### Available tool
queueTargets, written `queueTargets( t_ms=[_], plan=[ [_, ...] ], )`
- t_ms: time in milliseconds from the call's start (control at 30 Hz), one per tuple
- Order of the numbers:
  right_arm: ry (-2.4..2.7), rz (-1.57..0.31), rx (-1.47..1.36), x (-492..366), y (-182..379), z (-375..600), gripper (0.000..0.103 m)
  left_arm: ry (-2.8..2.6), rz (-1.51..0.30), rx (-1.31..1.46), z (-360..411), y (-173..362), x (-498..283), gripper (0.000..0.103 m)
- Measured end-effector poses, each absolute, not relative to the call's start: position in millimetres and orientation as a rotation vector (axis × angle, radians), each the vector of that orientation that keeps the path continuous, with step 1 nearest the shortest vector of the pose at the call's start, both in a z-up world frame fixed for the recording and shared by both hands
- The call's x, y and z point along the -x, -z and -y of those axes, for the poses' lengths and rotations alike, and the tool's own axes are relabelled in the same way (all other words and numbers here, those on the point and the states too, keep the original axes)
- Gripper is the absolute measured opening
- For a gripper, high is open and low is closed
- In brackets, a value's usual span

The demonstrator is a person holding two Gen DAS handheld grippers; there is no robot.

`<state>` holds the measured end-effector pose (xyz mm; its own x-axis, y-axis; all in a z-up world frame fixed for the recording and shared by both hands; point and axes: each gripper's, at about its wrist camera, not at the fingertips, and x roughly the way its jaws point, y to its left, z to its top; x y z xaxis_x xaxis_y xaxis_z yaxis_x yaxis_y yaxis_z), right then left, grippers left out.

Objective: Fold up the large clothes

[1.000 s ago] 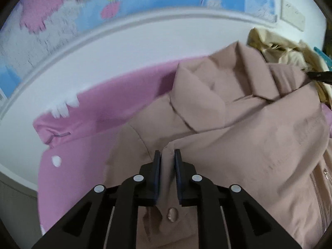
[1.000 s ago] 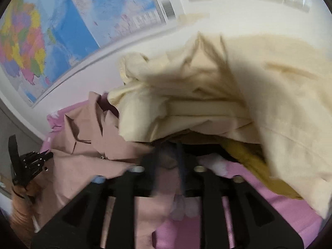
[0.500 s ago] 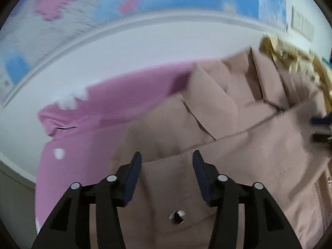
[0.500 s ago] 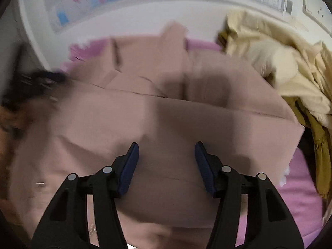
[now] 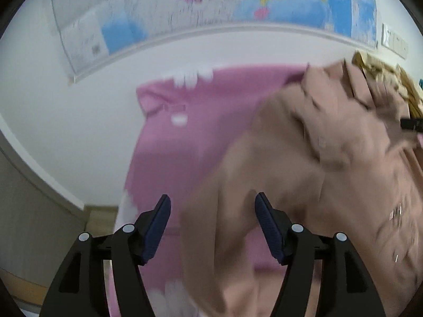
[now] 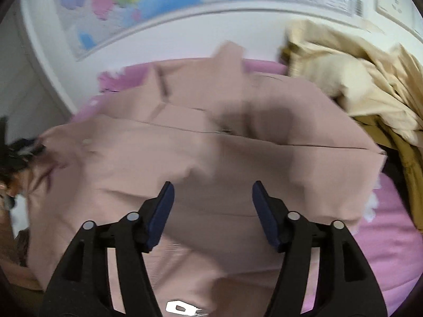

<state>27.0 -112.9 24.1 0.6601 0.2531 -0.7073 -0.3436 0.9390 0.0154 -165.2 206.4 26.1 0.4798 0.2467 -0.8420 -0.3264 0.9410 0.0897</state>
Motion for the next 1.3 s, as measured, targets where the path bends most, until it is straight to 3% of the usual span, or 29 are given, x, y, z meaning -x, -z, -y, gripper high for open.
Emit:
queueTargets(
  t_ms=[133, 167, 200, 267, 600, 733, 800, 867, 900, 967, 1033, 1167, 1300],
  plan=[
    [-0.467, -0.788, 0.164, -12, -23, 70, 0.063, -0.33, -1.049, 0.141, -211, -12, 193, 0.062],
    [-0.503, -0.792, 0.171, -9, -23, 58, 0.063, -0.331, -1.057, 0.149, -212, -9, 197, 0.05],
    [-0.559, -0.798, 0.177, -3, -23, 45, 0.063, -0.315, -1.06, 0.176, -215, -7, 201, 0.03],
    [-0.659, -0.808, 0.21, 6, -20, 15, 0.063, -0.289, -1.052, 0.23, -220, -8, 207, 0.008],
    [-1.163, -0.908, 0.326, 60, 25, -171, 0.075, -0.241, -0.974, 0.277, -214, -45, 196, 0.007],
    [-1.241, -0.958, 0.351, 82, 52, -223, 0.075, -0.24, -0.983, 0.285, -214, -47, 188, 0.007],
    [-1.208, -0.959, 0.392, 88, 66, -242, 0.068, -0.24, -0.991, 0.289, -214, -46, 184, 0.008],
    [-1.189, -1.004, 0.367, 83, 74, -248, 0.008, -0.233, -0.993, 0.299, -216, -47, 182, 0.008],
    [-1.204, -1.019, 0.324, 79, 71, -245, 0.002, -0.234, -0.99, 0.3, -217, -48, 182, 0.009],
    [-1.239, -0.973, 0.251, 73, 47, -233, 0.002, -0.251, -0.954, 0.311, -223, -59, 184, 0.013],
    [-1.27, -0.921, 0.196, 70, 17, -216, 0.002, -0.228, -0.874, 0.364, -234, -80, 191, 0.026],
    [-1.3, -0.778, 0.028, 59, -62, -146, 0.002, -0.173, -0.663, 0.425, -244, -129, 211, 0.066],
    [-1.164, -0.699, -0.108, 36, -99, -57, 0.002, -0.17, -0.58, 0.405, -233, -144, 217, 0.067]
  ],
)
